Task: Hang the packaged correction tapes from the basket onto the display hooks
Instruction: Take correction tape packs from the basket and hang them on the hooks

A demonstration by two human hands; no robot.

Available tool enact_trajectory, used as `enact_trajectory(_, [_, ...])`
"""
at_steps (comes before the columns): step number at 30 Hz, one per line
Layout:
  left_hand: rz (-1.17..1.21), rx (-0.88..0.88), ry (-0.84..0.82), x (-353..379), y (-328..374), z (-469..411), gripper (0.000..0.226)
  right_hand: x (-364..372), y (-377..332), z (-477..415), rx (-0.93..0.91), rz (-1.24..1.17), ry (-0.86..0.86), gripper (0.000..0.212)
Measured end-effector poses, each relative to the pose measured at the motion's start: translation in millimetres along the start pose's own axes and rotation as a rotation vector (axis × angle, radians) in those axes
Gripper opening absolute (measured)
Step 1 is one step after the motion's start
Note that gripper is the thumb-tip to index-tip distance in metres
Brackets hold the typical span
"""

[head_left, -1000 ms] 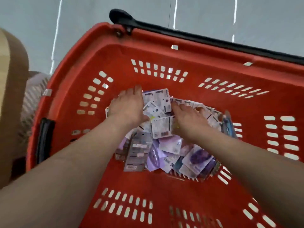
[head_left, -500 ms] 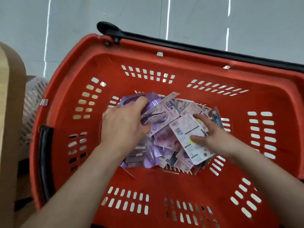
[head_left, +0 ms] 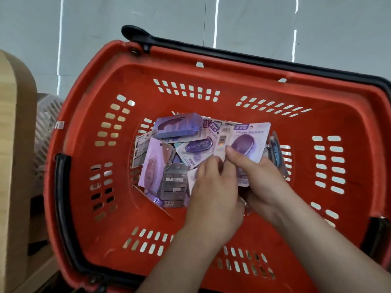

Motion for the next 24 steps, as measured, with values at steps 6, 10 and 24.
enact_trajectory(6, [-0.155,-0.247,0.026,-41,-96,-20,0.059,-42,5,-19,-0.018,0.316,0.148,0.018])
enact_trajectory(10, [-0.621,-0.284,-0.312,-11,-139,-27,0.050,-44,0,-22,-0.099,0.443,0.101,0.058])
enact_trajectory(24, [0.731,-0.143,0.461,-132,30,56,0.066,-53,-69,59,-0.079,0.442,0.142,0.029])
Point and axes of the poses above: each hand's wrist, its own z-axis away from the middle knuckle, its own x-axis out of the palm, y = z × x, the point moved 9 cm from there along -z, towards the middle knuckle, and after that the axes turned 14 degrees about z, right-handed, at the moved point
